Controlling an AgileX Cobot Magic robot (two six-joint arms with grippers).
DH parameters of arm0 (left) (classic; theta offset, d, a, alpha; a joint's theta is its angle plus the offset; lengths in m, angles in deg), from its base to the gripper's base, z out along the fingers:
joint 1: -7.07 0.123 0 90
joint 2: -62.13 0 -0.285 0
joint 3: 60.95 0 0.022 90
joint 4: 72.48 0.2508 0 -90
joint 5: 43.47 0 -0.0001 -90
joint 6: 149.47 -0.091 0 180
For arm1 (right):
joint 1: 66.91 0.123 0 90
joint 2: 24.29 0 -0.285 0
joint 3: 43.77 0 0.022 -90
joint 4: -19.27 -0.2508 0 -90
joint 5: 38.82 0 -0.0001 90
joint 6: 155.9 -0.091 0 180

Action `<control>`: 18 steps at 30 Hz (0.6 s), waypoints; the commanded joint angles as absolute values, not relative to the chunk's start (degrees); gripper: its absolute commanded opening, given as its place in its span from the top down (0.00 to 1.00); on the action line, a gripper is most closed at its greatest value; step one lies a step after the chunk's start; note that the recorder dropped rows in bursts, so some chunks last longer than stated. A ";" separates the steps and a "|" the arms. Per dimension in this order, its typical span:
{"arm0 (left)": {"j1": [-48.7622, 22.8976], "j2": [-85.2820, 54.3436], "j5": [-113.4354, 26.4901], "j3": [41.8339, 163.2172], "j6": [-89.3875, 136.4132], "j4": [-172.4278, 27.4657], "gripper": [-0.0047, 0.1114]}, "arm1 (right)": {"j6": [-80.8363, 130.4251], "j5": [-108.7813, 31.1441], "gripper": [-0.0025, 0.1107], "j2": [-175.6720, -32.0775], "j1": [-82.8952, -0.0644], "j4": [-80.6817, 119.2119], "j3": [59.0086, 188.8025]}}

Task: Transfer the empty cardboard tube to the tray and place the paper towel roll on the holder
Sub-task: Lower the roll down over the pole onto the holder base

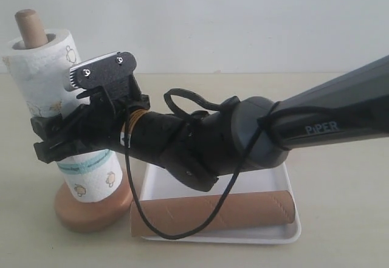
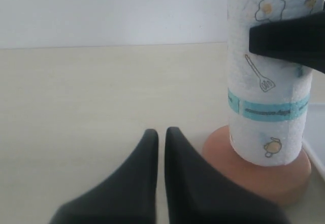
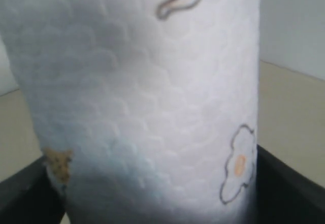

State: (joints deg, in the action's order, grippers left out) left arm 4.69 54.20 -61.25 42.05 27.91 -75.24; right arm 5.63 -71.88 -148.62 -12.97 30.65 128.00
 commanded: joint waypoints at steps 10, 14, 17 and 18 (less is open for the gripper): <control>4.80 54.34 -60.75 41.83 27.81 -75.52 0.92 | 4.51 -67.71 0.27 -147.90 -13.17 30.31 128.18; 4.80 54.34 -60.75 41.83 27.81 -75.52 0.92 | 4.51 -65.65 0.27 -146.22 -13.17 30.31 128.18; 4.80 54.34 -60.75 41.83 27.81 -75.52 0.92 | 4.79 -63.68 0.27 -144.69 -13.17 30.31 128.18; 4.80 54.34 -60.75 41.83 27.81 -75.52 0.92 | 4.79 -63.21 0.27 -144.57 -13.17 30.31 128.18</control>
